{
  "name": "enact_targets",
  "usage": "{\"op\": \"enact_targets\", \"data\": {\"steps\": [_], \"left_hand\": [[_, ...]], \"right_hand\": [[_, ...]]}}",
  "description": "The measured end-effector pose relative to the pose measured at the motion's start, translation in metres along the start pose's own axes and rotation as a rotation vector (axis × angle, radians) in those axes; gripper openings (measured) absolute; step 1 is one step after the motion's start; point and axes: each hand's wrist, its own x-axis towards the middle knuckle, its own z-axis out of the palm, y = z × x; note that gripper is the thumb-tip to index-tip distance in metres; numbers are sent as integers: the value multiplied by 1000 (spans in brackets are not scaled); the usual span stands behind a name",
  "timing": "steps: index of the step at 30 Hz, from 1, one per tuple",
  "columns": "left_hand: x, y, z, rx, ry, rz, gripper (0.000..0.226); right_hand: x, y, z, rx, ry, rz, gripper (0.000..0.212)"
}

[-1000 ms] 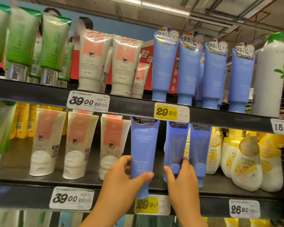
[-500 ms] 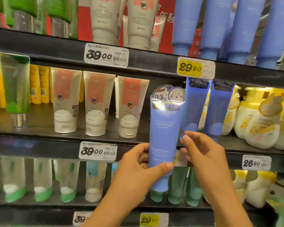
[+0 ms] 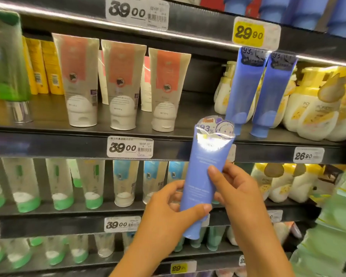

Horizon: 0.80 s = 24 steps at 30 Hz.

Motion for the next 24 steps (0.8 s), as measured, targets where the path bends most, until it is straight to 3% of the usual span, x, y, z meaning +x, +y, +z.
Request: {"op": "enact_targets", "data": {"steps": [7,12,15,19,24], "left_hand": [[-20,-10,-14,-207,-112,-60,45],[-35,-25,-27,-589,-167,-388,39],[-45,-33,-36,-790,-264,-493,41],[-54,-42,-46,-935,-346,-542,40],[-62,-51,-51,-1009,-378,-556,44]], "right_hand": [[-25,7,14,140,98,109,21],[-42,8,28,272,155,155,28],[-51,11,35,295,182,164,26],[-62,14,41,306,192,185,22],[-70,17,47,319,220,212,32]]}}
